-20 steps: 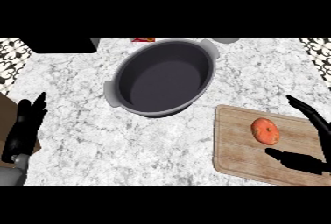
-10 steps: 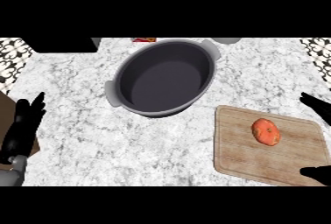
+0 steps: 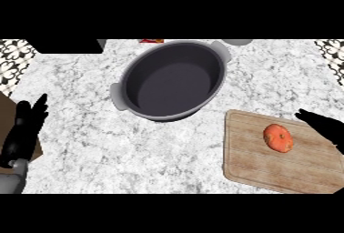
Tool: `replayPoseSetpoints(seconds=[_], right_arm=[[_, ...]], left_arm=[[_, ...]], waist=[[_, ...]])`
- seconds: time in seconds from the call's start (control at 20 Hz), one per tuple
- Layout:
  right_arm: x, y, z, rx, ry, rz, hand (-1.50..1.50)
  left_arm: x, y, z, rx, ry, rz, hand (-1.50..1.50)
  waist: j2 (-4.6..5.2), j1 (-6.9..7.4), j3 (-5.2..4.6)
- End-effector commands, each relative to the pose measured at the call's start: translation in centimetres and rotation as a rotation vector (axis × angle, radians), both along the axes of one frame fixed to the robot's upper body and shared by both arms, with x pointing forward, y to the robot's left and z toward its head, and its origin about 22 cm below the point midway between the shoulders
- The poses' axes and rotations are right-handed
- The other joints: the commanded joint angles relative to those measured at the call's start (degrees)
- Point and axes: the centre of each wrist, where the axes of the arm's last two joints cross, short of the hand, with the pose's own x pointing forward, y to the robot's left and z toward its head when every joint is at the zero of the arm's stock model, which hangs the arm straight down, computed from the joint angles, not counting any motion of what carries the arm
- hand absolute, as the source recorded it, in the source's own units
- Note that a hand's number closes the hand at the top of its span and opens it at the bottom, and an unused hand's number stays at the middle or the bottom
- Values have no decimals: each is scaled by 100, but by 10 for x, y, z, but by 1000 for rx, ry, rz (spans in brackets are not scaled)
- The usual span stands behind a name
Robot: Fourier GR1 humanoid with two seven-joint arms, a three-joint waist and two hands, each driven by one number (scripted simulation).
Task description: Pick the squash from the cutting board and place it in the pot
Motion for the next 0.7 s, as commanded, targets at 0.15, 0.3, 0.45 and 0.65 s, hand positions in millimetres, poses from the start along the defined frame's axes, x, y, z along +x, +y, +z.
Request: replayPoseSetpoints(seconds=[0.15, 0.3, 0.45, 0.65], right_arm=[[10, 8, -2, -54, 58, -60, -150], [24, 6, -34, -38, 76, -77, -150], [9, -10, -41, -55, 99, -66, -150], [23, 10, -41, -75, 91, -80, -150]], left_arm=[[15, -8, 4, 7, 16, -5, 0], [0, 4, -3, -10, -3, -4, 0], [10, -7, -7, -5, 1, -3, 0], [1, 26, 8, -7, -5, -4, 0]], waist=[[6, -21, 8], [7, 17, 9], [2, -43, 9], [3, -7, 8]])
